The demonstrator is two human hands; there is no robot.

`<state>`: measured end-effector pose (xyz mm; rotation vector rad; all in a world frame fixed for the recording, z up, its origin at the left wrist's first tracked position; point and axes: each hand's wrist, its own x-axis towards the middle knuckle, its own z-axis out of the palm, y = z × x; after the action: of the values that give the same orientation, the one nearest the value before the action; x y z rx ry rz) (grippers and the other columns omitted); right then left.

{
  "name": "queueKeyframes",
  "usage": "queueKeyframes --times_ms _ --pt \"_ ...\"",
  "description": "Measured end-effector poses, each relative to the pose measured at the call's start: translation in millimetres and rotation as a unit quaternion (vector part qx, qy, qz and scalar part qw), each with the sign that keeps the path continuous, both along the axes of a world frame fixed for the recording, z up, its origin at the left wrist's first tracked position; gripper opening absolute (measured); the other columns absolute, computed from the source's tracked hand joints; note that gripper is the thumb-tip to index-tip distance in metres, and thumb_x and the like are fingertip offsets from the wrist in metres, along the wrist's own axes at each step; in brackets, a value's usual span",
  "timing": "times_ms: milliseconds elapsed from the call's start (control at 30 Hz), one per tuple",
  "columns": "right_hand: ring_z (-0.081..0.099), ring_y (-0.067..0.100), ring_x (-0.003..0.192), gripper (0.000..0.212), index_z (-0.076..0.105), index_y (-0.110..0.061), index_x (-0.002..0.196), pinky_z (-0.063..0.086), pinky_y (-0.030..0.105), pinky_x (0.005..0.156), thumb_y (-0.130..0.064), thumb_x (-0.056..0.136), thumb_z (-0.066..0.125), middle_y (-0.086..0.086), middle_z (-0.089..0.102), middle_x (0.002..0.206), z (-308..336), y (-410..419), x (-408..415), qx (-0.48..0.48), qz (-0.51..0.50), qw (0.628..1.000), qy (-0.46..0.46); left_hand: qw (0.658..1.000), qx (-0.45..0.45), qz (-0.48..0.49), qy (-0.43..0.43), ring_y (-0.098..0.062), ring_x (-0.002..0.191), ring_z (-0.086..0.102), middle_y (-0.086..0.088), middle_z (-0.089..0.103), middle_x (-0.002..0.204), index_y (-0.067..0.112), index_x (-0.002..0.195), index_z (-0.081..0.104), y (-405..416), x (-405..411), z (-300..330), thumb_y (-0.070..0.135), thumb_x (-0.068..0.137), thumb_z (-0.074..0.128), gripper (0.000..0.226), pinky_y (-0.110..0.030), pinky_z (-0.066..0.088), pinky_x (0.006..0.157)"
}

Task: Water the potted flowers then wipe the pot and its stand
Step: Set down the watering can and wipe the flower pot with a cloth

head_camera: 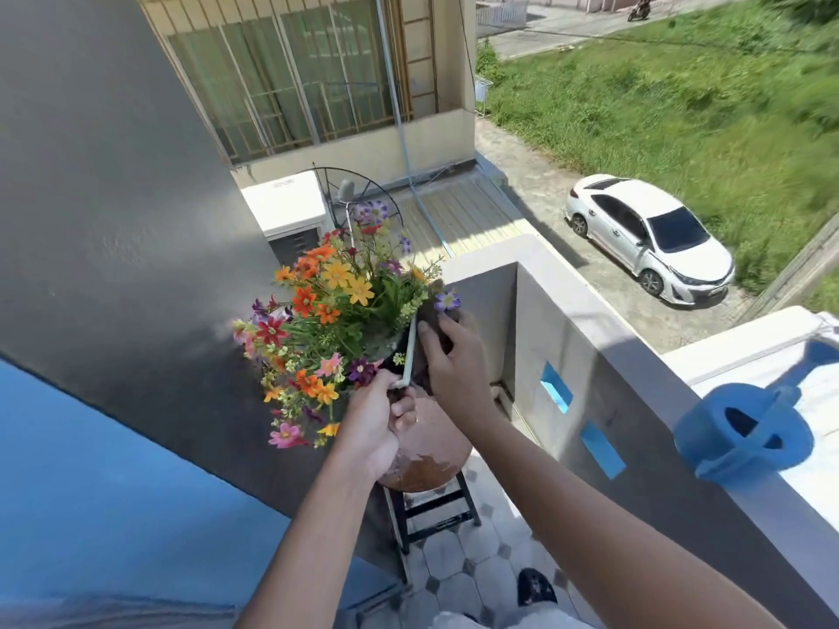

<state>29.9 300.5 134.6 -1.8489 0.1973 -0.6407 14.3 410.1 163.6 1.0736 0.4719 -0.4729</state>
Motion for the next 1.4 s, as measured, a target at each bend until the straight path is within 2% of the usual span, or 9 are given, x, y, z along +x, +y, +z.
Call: queueKeyframes --times_ms 267,467,633,767,867,1000,1167,1300,1400 --pt "0.054 0.03 0.104 0.023 0.07 0.002 0.096 0.029 0.018 0.074 -0.013 0.098 0.054 0.018 0.058 0.11 -39.3 -46.1 27.0 0.011 -0.059 0.987 0.147 0.999 -0.011 -0.035 -0.003 -0.008 0.04 0.032 -0.003 0.047 0.06 0.008 0.075 0.048 16.8 -5.4 6.0 0.006 0.097 0.047 0.021 -0.017 0.027 0.034" --pt "0.055 0.02 0.068 0.027 0.053 -0.016 0.068 0.042 0.026 0.061 -0.016 0.095 0.054 0.009 0.052 0.079 11.0 -9.4 20.5 0.011 0.013 0.999 0.034 0.999 0.002 -0.034 -0.007 -0.007 0.035 0.032 -0.005 0.045 0.063 0.008 0.076 0.046 10.8 6.2 3.6 0.006 0.096 0.044 0.021 -0.017 0.025 0.033" --pt "0.051 0.014 0.104 0.022 0.068 -0.01 0.112 0.042 0.02 0.086 -0.016 0.096 0.054 0.007 0.054 0.121 -26.8 9.0 -28.9 -0.079 0.036 0.996 0.022 1.0 -0.026 -0.012 -0.007 -0.006 0.033 0.032 -0.007 0.046 0.064 0.008 0.077 0.047 16.0 18.3 6.9 0.005 0.096 0.044 0.02 -0.016 0.024 0.032" --pt "0.056 0.022 0.093 0.014 0.07 -0.007 0.097 0.037 0.021 0.078 -0.012 0.096 0.057 0.008 0.056 0.104 -55.1 3.0 -33.4 -0.025 -0.007 0.995 0.098 1.0 -0.005 -0.021 -0.011 -0.006 0.035 0.032 -0.005 0.046 0.064 0.008 0.072 0.046 15.2 15.3 5.1 0.007 0.097 0.046 0.025 -0.015 0.026 0.033" --pt "0.05 0.006 0.08 0.015 0.068 -0.014 0.089 0.035 0.018 0.068 -0.014 0.097 0.056 0.001 0.052 0.094 -21.7 7.3 -22.2 0.0 -0.007 0.998 0.063 0.999 0.016 -0.023 -0.028 -0.006 0.034 0.032 -0.004 0.046 0.061 0.007 0.074 0.046 9.0 11.8 3.0 0.008 0.098 0.045 0.024 -0.016 0.025 0.032" --pt "0.049 0.015 0.079 0.023 0.058 -0.019 0.076 0.035 0.016 0.067 -0.015 0.098 0.055 0.007 0.05 0.088 18.5 9.4 -3.3 0.007 -0.001 1.0 -0.003 0.998 0.03 -0.029 -0.035 -0.007 0.033 0.03 -0.003 0.045 0.054 0.005 0.085 0.051 3.6 10.7 3.0 0.007 0.096 0.045 0.013 -0.019 0.022 0.035" --pt "0.052 0.017 0.084 0.016 0.066 -0.005 0.086 0.041 0.027 0.072 -0.014 0.097 0.057 0.006 0.053 0.096 -17.3 2.8 -12.7 -0.017 -0.023 0.999 0.032 0.999 0.022 -0.025 -0.027 -0.006 0.033 0.03 -0.007 0.046 0.063 0.006 0.074 0.049 8.1 13.0 6.4 0.008 0.097 0.047 0.023 -0.016 0.025 0.032" --pt "0.057 0.019 0.081 0.018 0.068 -0.005 0.088 0.037 0.011 0.064 -0.017 0.097 0.058 0.004 0.06 0.09 -36.1 4.6 -25.4 0.011 -0.017 0.993 0.119 0.997 0.055 -0.029 -0.046 -0.006 0.033 0.03 -0.006 0.047 0.063 0.007 0.078 0.046 11.8 13.4 6.7 0.009 0.099 0.044 0.021 -0.018 0.023 0.032" --pt "0.052 0.005 0.067 0.019 0.063 -0.025 0.08 0.037 0.019 0.057 -0.026 0.098 0.055 -0.004 0.057 0.077 -12.1 11.8 -20.6 0.021 0.019 0.995 0.098 0.992 0.099 -0.044 -0.061 -0.007 0.032 0.029 -0.002 0.045 0.056 0.005 0.082 0.047 11.4 14.8 4.5 0.01 0.099 0.043 0.018 -0.02 0.02 0.034"
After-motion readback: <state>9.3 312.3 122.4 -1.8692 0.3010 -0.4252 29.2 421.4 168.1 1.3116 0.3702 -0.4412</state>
